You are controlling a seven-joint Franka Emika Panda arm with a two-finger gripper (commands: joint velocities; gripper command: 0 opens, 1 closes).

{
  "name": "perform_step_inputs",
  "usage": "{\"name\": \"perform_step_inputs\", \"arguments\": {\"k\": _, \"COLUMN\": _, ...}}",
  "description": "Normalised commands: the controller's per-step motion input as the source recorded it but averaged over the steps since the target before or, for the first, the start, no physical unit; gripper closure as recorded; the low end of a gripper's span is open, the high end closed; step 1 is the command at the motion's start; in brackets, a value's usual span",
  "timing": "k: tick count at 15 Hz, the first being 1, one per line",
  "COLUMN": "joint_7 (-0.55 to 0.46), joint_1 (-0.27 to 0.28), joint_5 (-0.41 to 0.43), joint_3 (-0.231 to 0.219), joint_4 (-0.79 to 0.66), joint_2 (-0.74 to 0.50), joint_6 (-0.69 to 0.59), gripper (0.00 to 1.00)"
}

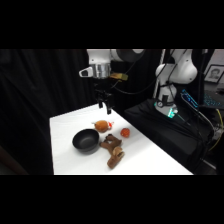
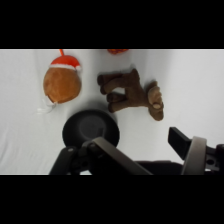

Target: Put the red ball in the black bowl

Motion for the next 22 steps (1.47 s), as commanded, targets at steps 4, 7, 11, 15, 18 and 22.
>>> {"name": "perform_step_inputs", "arguments": {"k": 4, "joint_7": 0.1, "joint_1": -0.005, "joint_5": -0.023, "joint_3": 0.03, "joint_4": -0.11, "joint_2": -0.09, "joint_6": 0.09, "gripper": 0.0}}
{"name": "perform_step_inputs", "arguments": {"k": 7, "joint_7": 0.15, "joint_1": -0.004, "joint_5": -0.049, "joint_3": 0.027, "joint_4": -0.26, "joint_2": -0.17, "joint_6": 0.2, "gripper": 0.0}}
{"name": "perform_step_inputs", "arguments": {"k": 11, "joint_7": 0.17, "joint_1": -0.005, "joint_5": -0.055, "joint_3": 0.026, "joint_4": -0.37, "joint_2": -0.24, "joint_6": 0.28, "gripper": 0.0}}
{"name": "perform_step_inputs", "arguments": {"k": 15, "joint_7": 0.19, "joint_1": 0.003, "joint_5": -0.075, "joint_3": 0.035, "joint_4": -0.43, "joint_2": -0.29, "joint_6": 0.29, "gripper": 0.0}}
{"name": "perform_step_inputs", "arguments": {"k": 18, "joint_7": 0.21, "joint_1": 0.001, "joint_5": -0.093, "joint_3": 0.035, "joint_4": -0.39, "joint_2": -0.23, "joint_6": 0.32, "gripper": 0.0}}
{"name": "perform_step_inputs", "arguments": {"k": 22, "joint_7": 0.15, "joint_1": -0.019, "joint_5": -0.069, "joint_3": 0.013, "joint_4": -0.31, "joint_2": -0.1, "joint_6": 0.3, "gripper": 0.0}}
